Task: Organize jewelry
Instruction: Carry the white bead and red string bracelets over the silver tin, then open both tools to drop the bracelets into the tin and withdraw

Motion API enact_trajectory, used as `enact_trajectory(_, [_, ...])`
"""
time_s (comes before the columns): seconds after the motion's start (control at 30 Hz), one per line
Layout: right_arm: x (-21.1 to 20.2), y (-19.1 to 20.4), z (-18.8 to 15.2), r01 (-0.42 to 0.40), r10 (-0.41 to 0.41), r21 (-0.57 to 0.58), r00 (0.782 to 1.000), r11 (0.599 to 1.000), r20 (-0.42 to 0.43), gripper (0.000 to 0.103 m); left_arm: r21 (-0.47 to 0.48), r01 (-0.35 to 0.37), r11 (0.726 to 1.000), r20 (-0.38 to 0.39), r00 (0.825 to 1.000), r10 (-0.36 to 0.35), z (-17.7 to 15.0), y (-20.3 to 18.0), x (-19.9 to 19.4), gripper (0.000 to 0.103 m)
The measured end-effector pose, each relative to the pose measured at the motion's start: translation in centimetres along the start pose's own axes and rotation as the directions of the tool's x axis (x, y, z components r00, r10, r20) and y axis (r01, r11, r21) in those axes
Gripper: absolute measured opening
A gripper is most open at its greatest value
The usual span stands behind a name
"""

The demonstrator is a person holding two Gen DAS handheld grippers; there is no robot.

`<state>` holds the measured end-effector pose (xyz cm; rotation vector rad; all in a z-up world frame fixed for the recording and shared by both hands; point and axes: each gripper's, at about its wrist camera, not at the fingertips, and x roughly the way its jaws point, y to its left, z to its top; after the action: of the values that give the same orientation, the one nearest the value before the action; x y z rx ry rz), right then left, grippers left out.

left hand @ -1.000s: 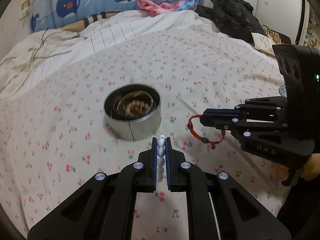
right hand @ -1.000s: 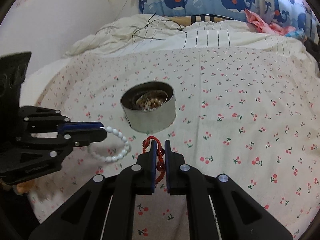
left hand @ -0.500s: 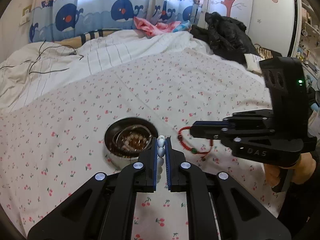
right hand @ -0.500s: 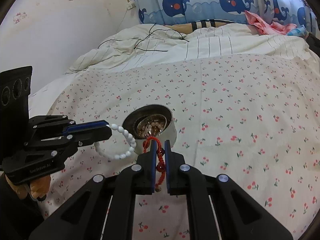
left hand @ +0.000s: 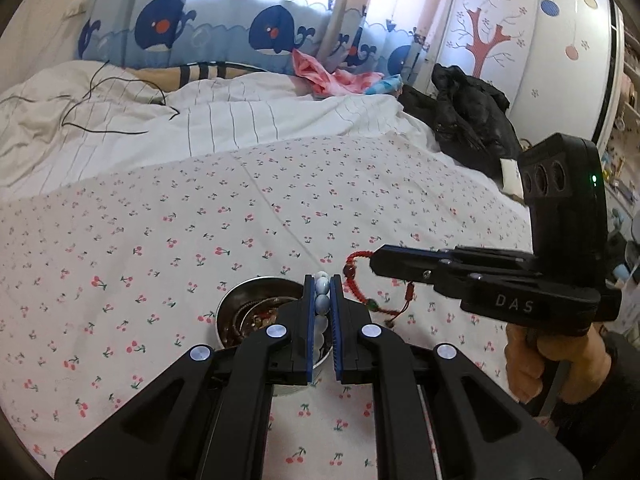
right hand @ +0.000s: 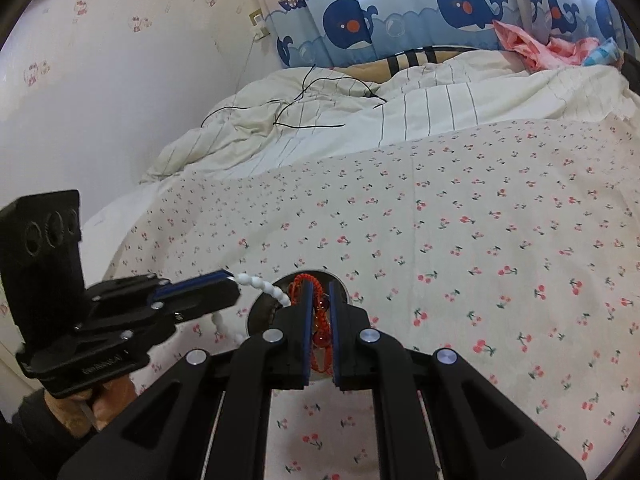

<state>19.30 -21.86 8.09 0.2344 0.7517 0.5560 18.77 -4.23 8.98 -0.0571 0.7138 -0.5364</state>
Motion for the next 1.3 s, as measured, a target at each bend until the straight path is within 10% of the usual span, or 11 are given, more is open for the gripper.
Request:
enact_trajectory(0.23, [0.6, -1.1, 0.4, -0.025, 0.025, 0.059, 1.000, 0.998, -0.001, 0.008, -0.089, 0.023, 0.996, -0.030, 0.999, -0.026, 0.2, 1.4, 2.7, 0.007])
enact_trajectory(0.77, [4.6, 0.3, 0.8, -0.069, 0.074, 0.083, 0.995, 0.994, -0.065, 0.009, -0.130, -0.214, 0.968, -0.174, 0.966, 0.190, -0.9, 4.2, 4.0, 0.009])
enact_trajectory(1.23, [7.9, 1.1, -0.6, -0.045, 0.055, 0.074, 0.989, 0.996, -0.140, 0.009, -0.112, -0.297, 0.948, -0.170, 0.946, 0.276, -1.6, 4.1, 1.7, 0.047])
enact_trajectory(1.3, [8.0, 1.1, -0.6, -0.010, 0.017, 0.055, 0.990, 0.998, -0.138, 0.034, -0.109, -0.306, 0.946, -0.173, 0.943, 0.285, -1.8, 4.0, 1.5, 0.052])
